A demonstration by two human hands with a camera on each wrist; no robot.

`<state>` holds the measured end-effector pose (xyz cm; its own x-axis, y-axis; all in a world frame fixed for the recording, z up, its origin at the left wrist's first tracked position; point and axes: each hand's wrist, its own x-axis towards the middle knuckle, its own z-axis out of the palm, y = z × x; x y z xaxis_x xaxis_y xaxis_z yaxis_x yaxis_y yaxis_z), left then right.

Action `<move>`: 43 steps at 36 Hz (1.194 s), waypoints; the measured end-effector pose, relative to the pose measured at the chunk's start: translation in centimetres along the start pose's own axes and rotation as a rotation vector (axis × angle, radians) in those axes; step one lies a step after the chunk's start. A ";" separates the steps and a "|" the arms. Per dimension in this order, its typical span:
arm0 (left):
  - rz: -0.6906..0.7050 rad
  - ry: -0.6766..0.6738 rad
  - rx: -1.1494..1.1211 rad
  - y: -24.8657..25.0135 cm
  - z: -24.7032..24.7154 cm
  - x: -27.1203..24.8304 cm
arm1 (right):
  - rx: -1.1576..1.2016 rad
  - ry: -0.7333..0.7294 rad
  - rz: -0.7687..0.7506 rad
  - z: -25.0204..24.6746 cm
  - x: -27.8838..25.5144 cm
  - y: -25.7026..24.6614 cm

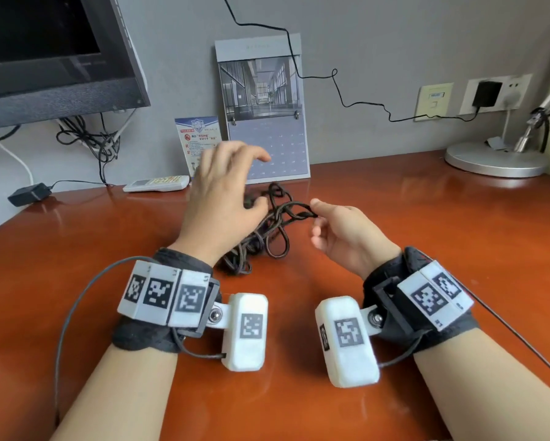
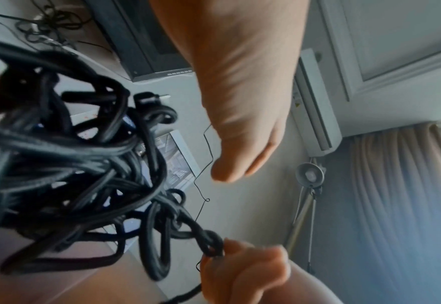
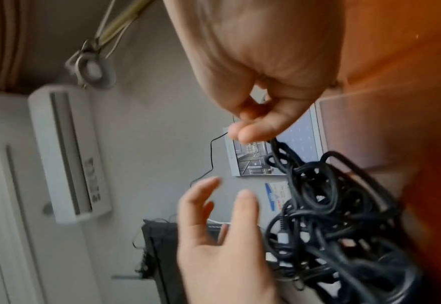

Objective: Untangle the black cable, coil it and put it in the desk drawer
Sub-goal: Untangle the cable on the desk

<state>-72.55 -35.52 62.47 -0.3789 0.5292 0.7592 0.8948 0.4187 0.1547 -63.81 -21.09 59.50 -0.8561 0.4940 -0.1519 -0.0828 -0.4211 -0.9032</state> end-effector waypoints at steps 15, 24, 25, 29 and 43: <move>0.039 -0.604 0.156 1.5 3.6 3.9 | -0.336 0.014 -0.124 -0.8 0.2 -0.4; 0.061 -0.557 0.174 1.2 3.7 4.2 | -0.743 0.122 -0.482 -2.0 1.0 -0.7; 0.066 -0.560 0.174 1.1 3.7 4.3 | -0.787 0.100 -0.517 -1.9 1.2 -0.6; 0.105 -0.557 0.158 0.9 3.8 4.3 | -0.926 0.111 -0.644 -1.6 2.0 0.1; 0.251 -0.484 0.141 1.5 3.5 4.0 | -1.078 0.210 -0.904 -1.6 1.2 -0.5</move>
<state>-73.53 -30.19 63.57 -0.2530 0.8897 0.3800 0.9440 0.3131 -0.1046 -63.99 -19.11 59.11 -0.6203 0.4183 0.6635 -0.0476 0.8243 -0.5642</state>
